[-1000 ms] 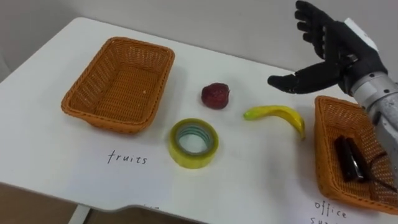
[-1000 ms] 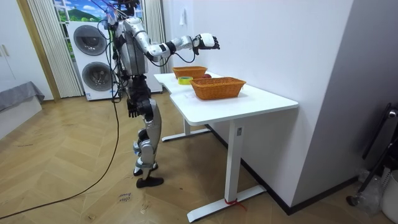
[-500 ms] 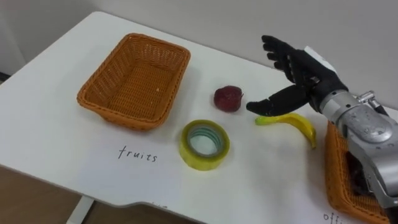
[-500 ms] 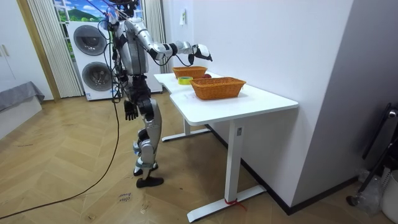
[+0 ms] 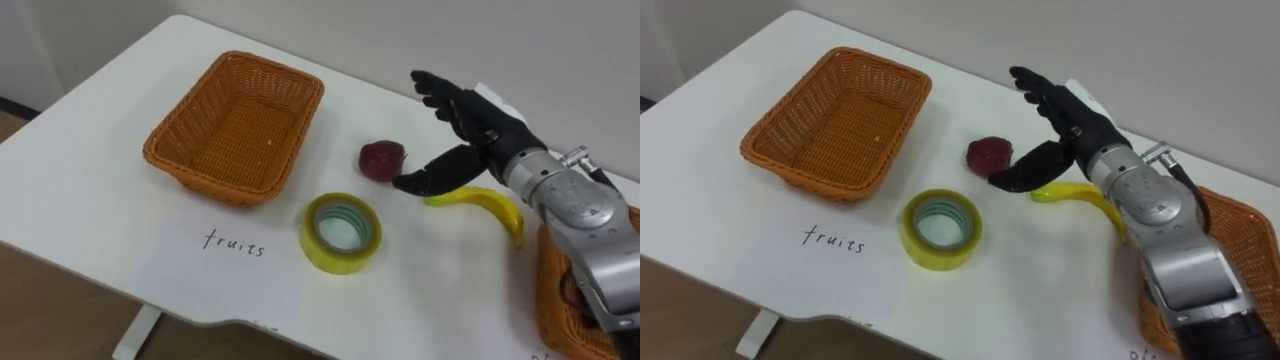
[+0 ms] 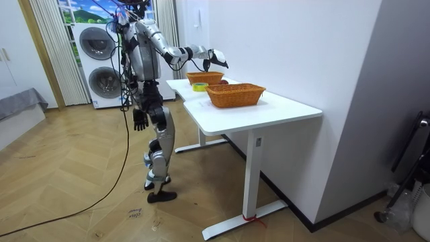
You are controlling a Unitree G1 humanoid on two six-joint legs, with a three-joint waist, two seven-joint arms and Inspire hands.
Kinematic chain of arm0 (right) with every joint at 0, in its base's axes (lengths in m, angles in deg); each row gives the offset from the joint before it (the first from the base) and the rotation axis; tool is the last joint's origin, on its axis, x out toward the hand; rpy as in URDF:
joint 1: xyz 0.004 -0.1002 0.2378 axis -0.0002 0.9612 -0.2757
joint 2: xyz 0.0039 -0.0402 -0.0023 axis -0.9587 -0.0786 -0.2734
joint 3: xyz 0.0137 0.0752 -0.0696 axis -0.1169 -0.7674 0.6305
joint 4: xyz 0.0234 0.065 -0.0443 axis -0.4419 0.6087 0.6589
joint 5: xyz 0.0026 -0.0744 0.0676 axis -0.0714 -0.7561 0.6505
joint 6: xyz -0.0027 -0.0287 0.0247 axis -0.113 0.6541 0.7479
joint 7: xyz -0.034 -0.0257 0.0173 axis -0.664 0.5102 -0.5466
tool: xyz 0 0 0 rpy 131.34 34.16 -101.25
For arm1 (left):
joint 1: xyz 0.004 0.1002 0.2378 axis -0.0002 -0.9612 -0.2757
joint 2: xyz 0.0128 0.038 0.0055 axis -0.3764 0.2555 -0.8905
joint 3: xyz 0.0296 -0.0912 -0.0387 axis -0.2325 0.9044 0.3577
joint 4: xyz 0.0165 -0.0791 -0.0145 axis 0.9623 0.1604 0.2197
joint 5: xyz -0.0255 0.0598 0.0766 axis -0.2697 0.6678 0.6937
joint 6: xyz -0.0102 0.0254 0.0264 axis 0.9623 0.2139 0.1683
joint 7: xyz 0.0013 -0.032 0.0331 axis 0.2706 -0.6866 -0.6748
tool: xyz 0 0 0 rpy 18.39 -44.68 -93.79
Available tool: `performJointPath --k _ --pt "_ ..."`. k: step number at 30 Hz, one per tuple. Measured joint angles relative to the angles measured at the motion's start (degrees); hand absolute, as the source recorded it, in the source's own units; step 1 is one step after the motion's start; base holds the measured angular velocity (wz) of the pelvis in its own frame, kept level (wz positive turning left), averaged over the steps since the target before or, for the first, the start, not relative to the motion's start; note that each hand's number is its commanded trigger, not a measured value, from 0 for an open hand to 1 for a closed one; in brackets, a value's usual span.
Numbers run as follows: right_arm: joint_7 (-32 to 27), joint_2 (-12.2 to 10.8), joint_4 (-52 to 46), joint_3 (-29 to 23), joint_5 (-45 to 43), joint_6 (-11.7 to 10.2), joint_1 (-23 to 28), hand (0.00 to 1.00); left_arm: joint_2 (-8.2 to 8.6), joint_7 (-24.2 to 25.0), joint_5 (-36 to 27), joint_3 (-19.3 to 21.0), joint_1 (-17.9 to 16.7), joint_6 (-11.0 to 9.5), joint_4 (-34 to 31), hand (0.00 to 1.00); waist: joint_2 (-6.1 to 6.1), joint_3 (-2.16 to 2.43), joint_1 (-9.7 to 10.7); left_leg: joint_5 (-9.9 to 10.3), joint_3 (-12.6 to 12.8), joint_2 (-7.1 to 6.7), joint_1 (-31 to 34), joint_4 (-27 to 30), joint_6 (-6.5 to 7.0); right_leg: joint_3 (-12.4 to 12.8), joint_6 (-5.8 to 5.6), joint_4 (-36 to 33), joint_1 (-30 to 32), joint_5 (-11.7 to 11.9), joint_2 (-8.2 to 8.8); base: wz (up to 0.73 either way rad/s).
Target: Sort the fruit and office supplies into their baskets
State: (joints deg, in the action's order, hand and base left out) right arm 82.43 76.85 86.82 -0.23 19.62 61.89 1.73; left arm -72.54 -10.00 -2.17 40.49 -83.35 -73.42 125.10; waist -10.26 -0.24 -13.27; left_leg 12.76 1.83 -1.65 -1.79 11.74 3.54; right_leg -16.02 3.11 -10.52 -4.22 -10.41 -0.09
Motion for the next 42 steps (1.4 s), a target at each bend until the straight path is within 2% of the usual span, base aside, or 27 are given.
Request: performJointPath --k 3,6,10,15,28,30,42 --pt "0.16 -0.01 2.12 1.54 -0.15 0.96 -0.43 0.00 0.06 -0.03 0.94 -0.09 0.17 -0.01 0.22 0.00 0.15 -0.11 -1.20 -0.05 0.33 0.00 0.33 0.00 0.05 -0.14 0.00 0.01 0.35 0.00 0.05 -0.03" --pt "0.16 -0.02 2.17 1.81 -0.16 0.99 -0.64 0.00 -0.02 -0.25 1.44 -0.11 0.12 -0.01 0.53 0.00 0.27 -0.20 -1.33 -0.06 0.03 -0.04 0.67 0.01 0.08 -1.49 0.00 0.01 0.51 0.00 0.20 0.05" --pt "0.14 -0.03 2.25 1.87 -0.16 0.98 -1.58 0.00 -0.03 -0.30 1.49 -0.56 0.16 0.00 0.75 0.00 0.25 -0.19 -1.30 -0.06 -0.45 -0.05 0.85 0.01 0.07 -1.77 -0.01 0.01 0.51 -0.01 0.19 0.07" --pt "-1.35 -1.94 4.17 2.29 -2.92 0.89 -3.53 0.00 -0.02 0.00 2.50 -0.73 0.18 -0.09 0.67 0.00 0.22 -0.17 -1.31 -0.07 -0.46 -0.06 0.90 0.03 0.08 -1.81 -0.01 0.01 0.53 0.00 0.21 0.00" --pt "-1.75 -4.59 4.41 3.64 -3.20 0.90 -4.01 0.00 -0.16 1.01 2.58 -1.34 0.21 0.31 0.49 0.00 0.45 -0.18 -1.42 -0.08 -0.30 -0.05 1.32 0.09 0.10 -2.99 -0.04 0.02 0.84 -0.01 0.32 0.00" --pt "-1.77 -5.27 4.43 3.80 -3.05 0.90 -4.01 0.00 -0.09 1.01 2.57 -1.36 0.21 1.02 0.17 0.00 0.71 -0.12 -1.42 -0.08 -0.29 -0.05 1.33 0.09 0.10 -2.99 -0.04 0.02 0.87 -0.01 0.32 0.00" --pt "-2.72 -5.52 4.56 4.93 -2.43 0.90 -4.01 0.00 0.47 0.92 2.58 -1.65 -0.01 1.73 -2.19 0.00 2.08 -0.05 -1.49 -0.10 -0.27 -0.07 1.37 0.07 0.11 -2.97 -0.06 0.00 0.97 -0.02 0.33 0.00"
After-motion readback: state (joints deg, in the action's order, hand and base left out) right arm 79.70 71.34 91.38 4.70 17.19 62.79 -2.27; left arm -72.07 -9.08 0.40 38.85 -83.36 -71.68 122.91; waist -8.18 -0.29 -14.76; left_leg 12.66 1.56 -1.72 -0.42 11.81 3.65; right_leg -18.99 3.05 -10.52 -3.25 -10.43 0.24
